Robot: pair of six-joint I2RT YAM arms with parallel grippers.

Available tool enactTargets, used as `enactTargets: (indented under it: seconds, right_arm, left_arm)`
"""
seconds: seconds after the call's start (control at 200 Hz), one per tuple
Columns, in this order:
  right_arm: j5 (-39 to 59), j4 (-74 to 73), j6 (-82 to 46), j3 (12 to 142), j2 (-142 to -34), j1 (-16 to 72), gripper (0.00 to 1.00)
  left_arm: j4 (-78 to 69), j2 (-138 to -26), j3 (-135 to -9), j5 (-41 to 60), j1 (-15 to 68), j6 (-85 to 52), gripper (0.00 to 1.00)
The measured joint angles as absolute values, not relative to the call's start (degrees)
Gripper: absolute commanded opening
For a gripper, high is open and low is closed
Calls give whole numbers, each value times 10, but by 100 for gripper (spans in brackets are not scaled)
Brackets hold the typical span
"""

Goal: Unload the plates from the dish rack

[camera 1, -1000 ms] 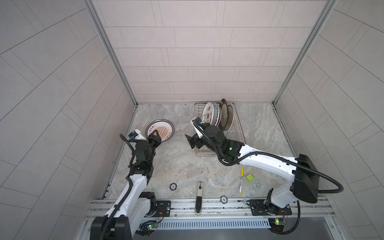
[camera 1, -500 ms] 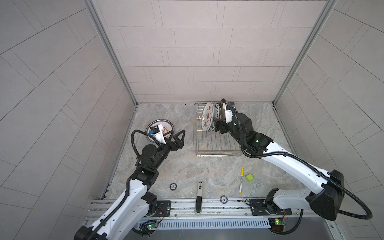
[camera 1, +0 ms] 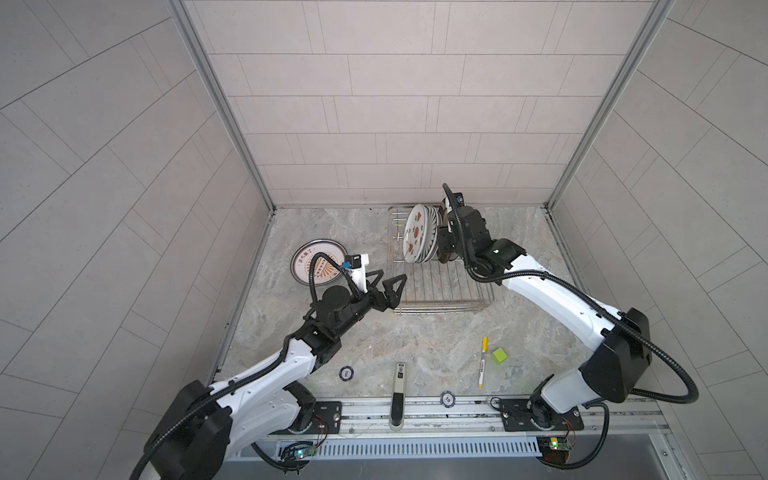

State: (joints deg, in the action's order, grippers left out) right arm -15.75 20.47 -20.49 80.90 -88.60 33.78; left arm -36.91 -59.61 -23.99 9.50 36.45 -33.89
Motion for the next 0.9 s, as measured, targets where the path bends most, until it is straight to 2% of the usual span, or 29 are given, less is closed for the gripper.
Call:
enactTargets:
  seconds: [0.14, 0.215, 0.405, 0.475, 0.61, 0.661, 0.896]
  right_arm:
    - [-170, 218, -209, 839, -921, 335, 43]
    - [-172, 222, -214, 855, -941, 331, 35]
    - [-187, 241, -221, 889, -989, 323, 30]
    - [-195, 244, -225, 894, -999, 323, 25]
    - [-199, 251, -228, 905, -1017, 319, 23]
    - [-199, 252, -229, 913, -1026, 317, 19]
    - [-197, 259, -235, 945, -1065, 306, 18]
  left_arm:
    - [-394, -628, -240, 74, 365, -357, 100]
    - [-416, -643, -240, 61, 365, -370, 100]
    - [-462, -689, -240, 49, 365, -396, 100]
    - [-474, -698, -240, 48, 365, -401, 100]
    - [-477, -698, -240, 34, 368, -411, 100]
    - [-474, -698, -240, 27, 371, -412, 100]
    - [-463, -701, -242, 19, 375, -416, 100]
